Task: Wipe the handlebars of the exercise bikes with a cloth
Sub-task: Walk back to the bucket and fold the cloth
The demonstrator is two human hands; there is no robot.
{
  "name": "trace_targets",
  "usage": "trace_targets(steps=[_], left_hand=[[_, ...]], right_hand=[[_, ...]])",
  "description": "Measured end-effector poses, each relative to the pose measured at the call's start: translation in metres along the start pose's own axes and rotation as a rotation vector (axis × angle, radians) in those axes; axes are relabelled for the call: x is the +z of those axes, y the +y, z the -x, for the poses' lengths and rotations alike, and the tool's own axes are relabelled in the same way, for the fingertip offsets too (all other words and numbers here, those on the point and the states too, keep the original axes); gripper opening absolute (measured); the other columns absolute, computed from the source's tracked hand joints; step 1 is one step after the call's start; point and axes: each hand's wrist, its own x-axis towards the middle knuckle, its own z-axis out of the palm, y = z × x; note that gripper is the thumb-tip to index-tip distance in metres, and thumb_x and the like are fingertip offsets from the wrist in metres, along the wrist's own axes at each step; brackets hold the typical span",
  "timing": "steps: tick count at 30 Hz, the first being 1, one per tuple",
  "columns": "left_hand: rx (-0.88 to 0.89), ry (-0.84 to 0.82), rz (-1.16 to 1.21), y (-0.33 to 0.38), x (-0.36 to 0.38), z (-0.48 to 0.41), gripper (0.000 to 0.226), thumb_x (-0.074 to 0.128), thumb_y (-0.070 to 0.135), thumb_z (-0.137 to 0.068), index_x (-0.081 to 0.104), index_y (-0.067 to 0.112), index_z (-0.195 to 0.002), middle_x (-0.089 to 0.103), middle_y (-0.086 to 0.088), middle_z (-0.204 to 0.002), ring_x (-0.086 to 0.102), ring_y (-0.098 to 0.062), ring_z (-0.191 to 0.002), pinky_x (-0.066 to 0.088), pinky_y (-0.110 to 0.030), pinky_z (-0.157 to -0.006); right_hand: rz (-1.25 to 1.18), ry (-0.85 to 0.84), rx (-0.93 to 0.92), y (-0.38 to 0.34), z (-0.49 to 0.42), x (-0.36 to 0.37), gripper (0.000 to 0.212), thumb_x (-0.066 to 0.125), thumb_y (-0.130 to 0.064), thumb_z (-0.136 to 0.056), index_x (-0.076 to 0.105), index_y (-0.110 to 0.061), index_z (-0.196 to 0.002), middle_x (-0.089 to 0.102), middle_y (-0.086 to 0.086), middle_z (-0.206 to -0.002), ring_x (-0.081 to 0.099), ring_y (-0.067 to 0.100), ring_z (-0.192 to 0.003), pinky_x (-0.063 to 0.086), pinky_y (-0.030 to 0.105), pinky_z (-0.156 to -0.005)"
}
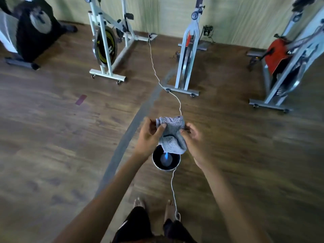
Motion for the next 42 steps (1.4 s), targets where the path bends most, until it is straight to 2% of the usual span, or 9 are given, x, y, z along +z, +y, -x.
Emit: trace_targets(steps=[4,13,17,20,24,27,33,39,42], left_hand=[[-0.117,-0.054,0.009,-0.042,-0.004,-0.010,0.011,0.058,0.007,-0.096,0.051,0.008,-0.103,0.062,-0.003,-0.093,0.062,0.000,-0.081,0.050,-0.017,-0.072],[-0.409,-0.485,-0.061,-0.169,-0.052,-0.031,0.075,0.065,0.010,-0.078,0.030,0.016,-0.144,0.050,-0.009,-0.130,0.059,-0.012,-0.113,0.052,-0.024,-0.084],[-0.510,-0.526,-0.125,-0.249,-0.064,-0.030,0.082,0.065,0.016,-0.075,0.027,0.010,-0.148,0.055,-0.007,-0.129,0.059,-0.007,-0.111,0.050,-0.028,-0.088],[-0.566,-0.505,-0.133,-0.313,-0.062,-0.019,0.063,0.054,0.002,-0.078,0.035,0.011,-0.137,0.061,0.014,-0.113,0.058,0.013,-0.102,0.047,-0.012,-0.082],[-0.644,-0.410,-0.291,-0.409,-0.059,-0.010,0.075,0.058,0.025,-0.075,0.037,0.012,-0.145,0.058,0.006,-0.119,0.058,0.011,-0.100,0.048,-0.017,-0.089],[-0.602,-0.404,-0.395,-0.474,-0.048,-0.016,0.058,0.055,0.012,-0.086,0.042,0.027,-0.141,0.059,0.011,-0.117,0.059,-0.005,-0.109,0.046,-0.018,-0.092],[-0.391,-0.427,-0.601,-0.574,-0.030,-0.049,0.059,0.053,-0.001,-0.089,0.039,0.008,-0.146,0.052,0.002,-0.129,0.044,0.000,-0.114,0.027,0.006,-0.088],[-0.304,-0.527,-0.707,-0.620,-0.034,-0.058,0.060,0.061,-0.006,-0.083,0.046,0.003,-0.141,0.047,-0.018,-0.136,0.045,-0.018,-0.126,0.018,0.005,-0.098],[-0.346,-0.618,-0.736,-0.624,-0.037,-0.058,0.064,0.062,-0.002,-0.085,0.041,0.008,-0.145,0.033,-0.014,-0.152,0.030,-0.021,-0.142,0.020,-0.012,-0.113]], right_hand=[[-0.014,0.085,0.190,0.048,-0.012,0.018,0.021,0.056,-0.010,-0.093,0.064,-0.029,-0.092,0.071,-0.003,-0.093,0.067,0.019,-0.093,0.051,0.046,-0.089],[-0.075,0.223,0.486,0.166,-0.024,0.058,0.011,0.056,-0.017,-0.090,0.061,-0.024,-0.097,0.067,0.008,-0.104,0.062,0.021,-0.097,0.048,0.047,-0.092],[-0.077,0.218,0.639,0.248,-0.027,0.074,0.015,0.059,-0.018,-0.089,0.061,-0.030,-0.099,0.067,0.007,-0.106,0.063,0.026,-0.104,0.047,0.052,-0.098],[-0.064,0.180,0.750,0.321,-0.027,0.087,0.024,0.059,-0.007,-0.090,0.060,-0.029,-0.101,0.068,0.007,-0.103,0.064,0.026,-0.100,0.046,0.054,-0.100],[0.018,0.177,0.847,0.427,-0.033,0.094,0.028,0.058,-0.006,-0.088,0.062,-0.024,-0.109,0.071,0.001,-0.097,0.067,0.020,-0.093,0.051,0.048,-0.095],[0.079,0.194,0.865,0.487,-0.050,0.091,0.030,0.057,-0.005,-0.091,0.060,-0.021,-0.117,0.065,-0.010,-0.084,0.062,0.007,-0.078,0.050,0.019,-0.076],[0.151,0.248,0.823,0.570,-0.091,0.078,0.039,0.058,-0.001,-0.089,0.056,-0.011,-0.127,0.064,-0.009,-0.089,0.063,0.008,-0.085,0.051,0.027,-0.083],[0.240,0.231,0.747,0.605,-0.098,0.071,0.040,0.051,0.004,-0.088,0.058,-0.012,-0.124,0.062,-0.005,-0.089,0.058,-0.001,-0.072,0.042,0.008,-0.063],[0.276,0.248,0.717,0.608,-0.098,0.069,0.039,0.050,0.002,-0.089,0.058,-0.012,-0.125,0.061,-0.007,-0.088,0.058,-0.001,-0.073,0.043,0.005,-0.061]])
